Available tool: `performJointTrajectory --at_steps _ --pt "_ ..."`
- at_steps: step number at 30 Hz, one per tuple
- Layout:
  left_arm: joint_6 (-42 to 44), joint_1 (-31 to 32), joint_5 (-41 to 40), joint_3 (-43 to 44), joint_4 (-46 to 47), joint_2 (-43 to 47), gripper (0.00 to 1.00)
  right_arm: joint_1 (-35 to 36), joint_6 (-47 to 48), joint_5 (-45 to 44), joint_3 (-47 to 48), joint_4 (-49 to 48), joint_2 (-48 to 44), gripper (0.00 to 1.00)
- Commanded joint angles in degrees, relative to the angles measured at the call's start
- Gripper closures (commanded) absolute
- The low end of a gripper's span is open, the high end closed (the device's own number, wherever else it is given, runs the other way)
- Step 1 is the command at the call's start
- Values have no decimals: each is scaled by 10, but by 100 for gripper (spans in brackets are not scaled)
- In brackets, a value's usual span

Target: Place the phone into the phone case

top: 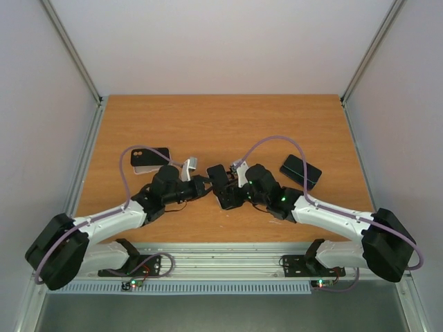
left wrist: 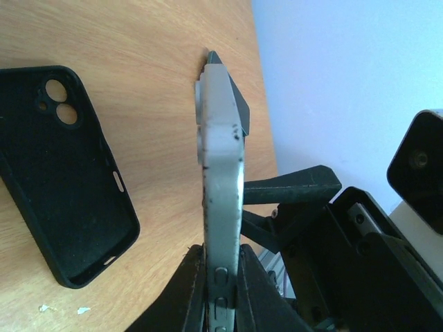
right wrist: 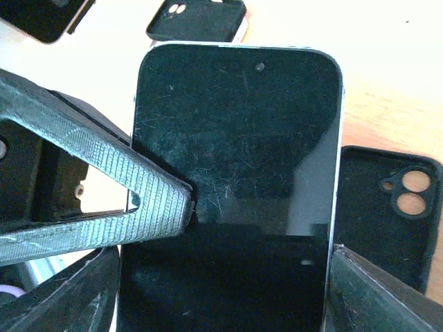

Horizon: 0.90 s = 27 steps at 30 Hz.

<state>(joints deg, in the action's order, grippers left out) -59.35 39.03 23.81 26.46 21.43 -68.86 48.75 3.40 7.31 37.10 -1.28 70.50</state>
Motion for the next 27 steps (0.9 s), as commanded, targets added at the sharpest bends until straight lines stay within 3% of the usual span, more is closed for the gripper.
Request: performJointTrajectory --at_steps 1,5,11,16,27 --pt "46 1 -3 -13 44 44 100 -8 5 42 5 -34 -32 16" --pt "91 -3 -18 -19 17 88 99 -26 12 91 4 -17 -56 6" --pt "131 -14 -3 -52 43 164 100 -82 0 206 -12 -22 -91 5" --pt "128 -18 29 -85 115 206 100 -128 -58 317 -33 -88 -95 13" --pt "81 -18 69 -113 272 174 100 -130 -65 414 -23 -127 -63 42"
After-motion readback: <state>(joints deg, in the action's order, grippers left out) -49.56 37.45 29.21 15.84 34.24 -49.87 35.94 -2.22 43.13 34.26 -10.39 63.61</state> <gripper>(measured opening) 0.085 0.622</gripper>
